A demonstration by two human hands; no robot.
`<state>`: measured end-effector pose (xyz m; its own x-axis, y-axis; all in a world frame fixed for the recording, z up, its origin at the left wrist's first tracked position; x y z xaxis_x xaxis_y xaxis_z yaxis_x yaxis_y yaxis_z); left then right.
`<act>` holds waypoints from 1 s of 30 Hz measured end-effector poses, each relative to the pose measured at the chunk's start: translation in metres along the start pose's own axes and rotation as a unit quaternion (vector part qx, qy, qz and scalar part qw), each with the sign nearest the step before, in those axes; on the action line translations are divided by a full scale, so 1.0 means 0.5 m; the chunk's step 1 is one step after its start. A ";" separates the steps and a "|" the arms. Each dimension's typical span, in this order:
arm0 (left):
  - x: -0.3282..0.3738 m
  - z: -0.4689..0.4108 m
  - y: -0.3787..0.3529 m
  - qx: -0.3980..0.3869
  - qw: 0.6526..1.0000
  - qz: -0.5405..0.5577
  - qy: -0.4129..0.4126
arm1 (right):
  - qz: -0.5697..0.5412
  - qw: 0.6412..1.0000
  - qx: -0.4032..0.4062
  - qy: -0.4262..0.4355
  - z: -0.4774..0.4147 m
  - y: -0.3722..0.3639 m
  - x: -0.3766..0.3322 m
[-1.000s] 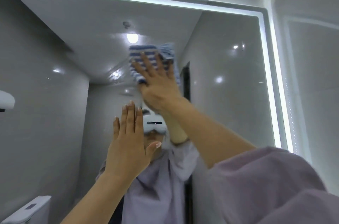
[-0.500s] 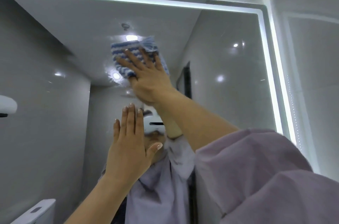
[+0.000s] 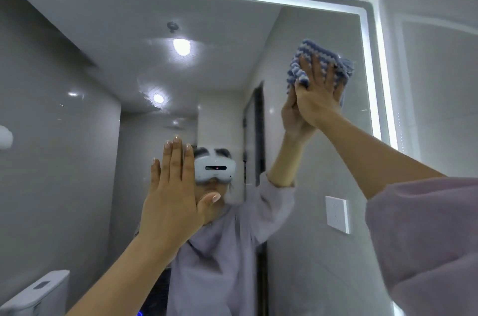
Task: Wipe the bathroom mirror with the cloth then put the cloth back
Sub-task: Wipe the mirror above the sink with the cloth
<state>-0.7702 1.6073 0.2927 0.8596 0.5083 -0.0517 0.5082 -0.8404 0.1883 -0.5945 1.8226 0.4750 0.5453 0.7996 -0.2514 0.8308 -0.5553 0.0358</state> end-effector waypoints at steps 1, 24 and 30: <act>0.000 0.000 0.000 0.000 1.000 0.000 0.003 | -0.008 1.000 0.000 -0.022 0.004 -0.004 -0.008; -0.005 -0.002 -0.016 -0.012 1.000 -0.004 -0.006 | 0.003 0.947 -0.069 0.313 0.267 -0.047 -0.269; -0.009 -0.001 -0.024 -0.005 1.000 -0.023 -0.017 | 0.020 0.975 -0.049 0.214 0.184 -0.012 -0.030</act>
<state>-0.7801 1.6151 0.2915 0.8363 0.5401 -0.0946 0.5476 -0.8139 0.1940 -0.6178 1.7928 0.3895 0.5568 0.8111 0.1789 0.8027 -0.5809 0.1352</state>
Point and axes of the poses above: each hand's wrist, its own z-axis away from the middle knuckle, its own y-axis out of the back of the hand, x = y × z, the point moved 7 cm from there along -z, towards the middle knuckle, and after that the axes turned 11 degrees about x, right-handed, at the moved point
